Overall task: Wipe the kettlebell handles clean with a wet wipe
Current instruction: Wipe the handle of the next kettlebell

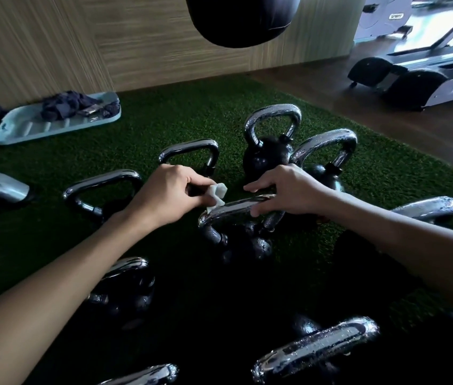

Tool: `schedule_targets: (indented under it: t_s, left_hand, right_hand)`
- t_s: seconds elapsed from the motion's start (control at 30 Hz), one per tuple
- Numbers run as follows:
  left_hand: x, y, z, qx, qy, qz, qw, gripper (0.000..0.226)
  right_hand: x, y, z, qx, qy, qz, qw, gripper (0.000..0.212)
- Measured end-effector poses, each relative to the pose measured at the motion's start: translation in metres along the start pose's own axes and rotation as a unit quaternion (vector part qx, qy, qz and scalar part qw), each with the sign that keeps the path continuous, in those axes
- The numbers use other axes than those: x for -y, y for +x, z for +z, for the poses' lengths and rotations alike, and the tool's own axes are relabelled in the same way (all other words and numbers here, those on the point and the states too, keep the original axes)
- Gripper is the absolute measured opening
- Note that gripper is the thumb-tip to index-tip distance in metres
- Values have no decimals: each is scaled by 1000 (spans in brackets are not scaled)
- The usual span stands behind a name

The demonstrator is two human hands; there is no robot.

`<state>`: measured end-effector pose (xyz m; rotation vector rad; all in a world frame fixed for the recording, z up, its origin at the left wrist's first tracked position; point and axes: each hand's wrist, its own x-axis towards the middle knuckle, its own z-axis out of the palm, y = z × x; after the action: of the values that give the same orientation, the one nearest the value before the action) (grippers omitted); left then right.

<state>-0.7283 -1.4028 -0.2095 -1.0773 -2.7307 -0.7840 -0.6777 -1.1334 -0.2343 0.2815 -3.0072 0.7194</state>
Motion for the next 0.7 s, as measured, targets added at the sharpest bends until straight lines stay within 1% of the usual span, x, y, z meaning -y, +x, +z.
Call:
schedule_targets:
  t_s: [0.07,0.13,0.2,0.23,0.33,0.43,0.5,0.57,0.7]
  left_hand:
    - [-1,3,9,29,-1,-14,999,37]
    - [-3,8,22,70,3,-22,997,45]
    - [-7,13,32,96,5,-24,995,53]
    - [-9,14,34,99,12,-22,995,52]
    - [-12,20,35,103,32,-16,994,39]
    - [-15,27,27,121,31,-31,992,31]
    - [-18,33,25,124,35,-28,991,31]
    - [-28,40,29,116,31,-6,993,29]
    - [-60,54,46,85,48,63,993,41]
  right_hand:
    - [5,9,5,14,-34,-1,999,53]
    - [6,14,8,11,-60,-12,998,46]
    - [1,13,8,5,-76,-21,997,43]
    - [-3,11,9,-1,-88,-31,996,43]
    - [-13,3,7,-2,-125,-62,990,41]
    - [-28,-8,-3,-6,-133,-54,990,38]
    - [-41,-17,-9,-8,-149,-43,988,38]
    - [-53,-23,-13,1,-153,-37,988,38]
    - [-69,-30,-16,-1,-136,-24,990,44]
